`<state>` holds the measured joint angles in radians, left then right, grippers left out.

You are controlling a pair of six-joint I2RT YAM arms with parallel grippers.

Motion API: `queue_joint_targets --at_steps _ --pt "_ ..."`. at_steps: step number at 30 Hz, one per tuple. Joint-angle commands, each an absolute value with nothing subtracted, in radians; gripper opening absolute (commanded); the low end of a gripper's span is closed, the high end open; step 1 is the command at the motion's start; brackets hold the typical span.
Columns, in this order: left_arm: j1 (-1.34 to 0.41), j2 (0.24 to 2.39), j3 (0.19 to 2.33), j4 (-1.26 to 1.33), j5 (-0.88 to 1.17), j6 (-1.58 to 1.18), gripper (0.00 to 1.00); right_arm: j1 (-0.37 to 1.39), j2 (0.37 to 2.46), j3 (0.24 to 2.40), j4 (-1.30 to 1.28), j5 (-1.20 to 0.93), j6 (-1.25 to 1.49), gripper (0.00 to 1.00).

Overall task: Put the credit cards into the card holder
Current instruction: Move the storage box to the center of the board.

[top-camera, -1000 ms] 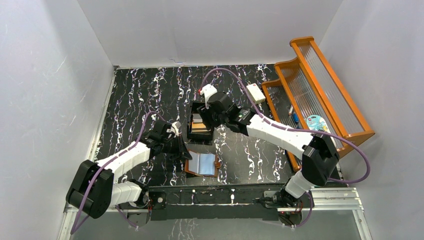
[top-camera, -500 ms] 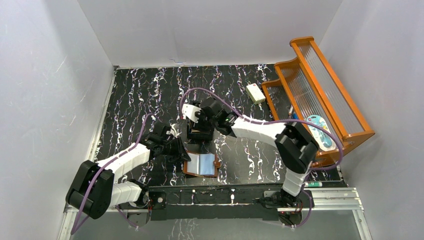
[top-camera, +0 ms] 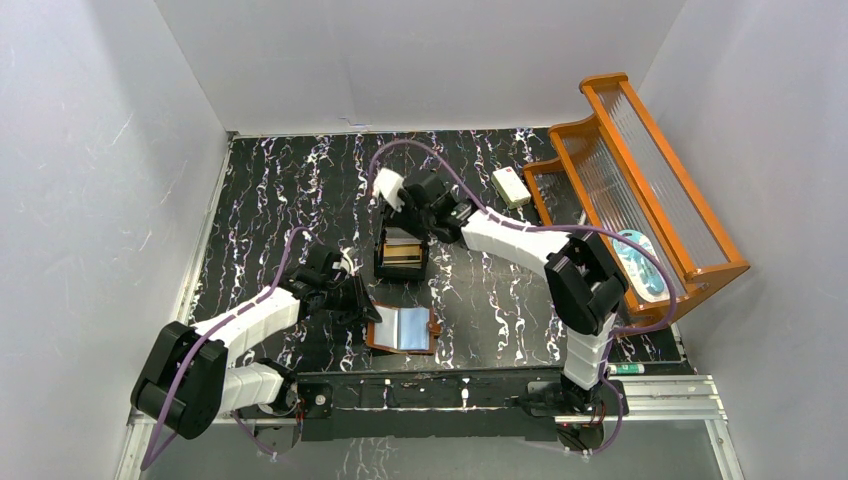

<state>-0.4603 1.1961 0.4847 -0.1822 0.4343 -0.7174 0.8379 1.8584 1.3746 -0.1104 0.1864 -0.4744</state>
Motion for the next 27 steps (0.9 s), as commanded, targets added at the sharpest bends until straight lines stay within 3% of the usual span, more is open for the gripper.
queue_joint_targets --at_steps 1,5,18,27 --pt "-0.463 1.180 0.491 -0.186 0.435 -0.706 0.12 0.841 1.864 1.514 -0.247 0.362 -0.107 0.58" --pt "-0.464 1.177 0.493 -0.187 0.437 -0.700 0.11 0.839 1.887 1.581 -0.415 0.486 0.231 0.55" --pt "-0.463 1.170 0.482 -0.175 0.442 -0.695 0.11 0.835 1.979 1.586 -0.573 0.578 0.656 0.54" --pt "-0.463 1.200 0.493 -0.145 0.468 -0.704 0.11 0.832 1.980 1.575 -0.733 0.606 0.855 0.32"
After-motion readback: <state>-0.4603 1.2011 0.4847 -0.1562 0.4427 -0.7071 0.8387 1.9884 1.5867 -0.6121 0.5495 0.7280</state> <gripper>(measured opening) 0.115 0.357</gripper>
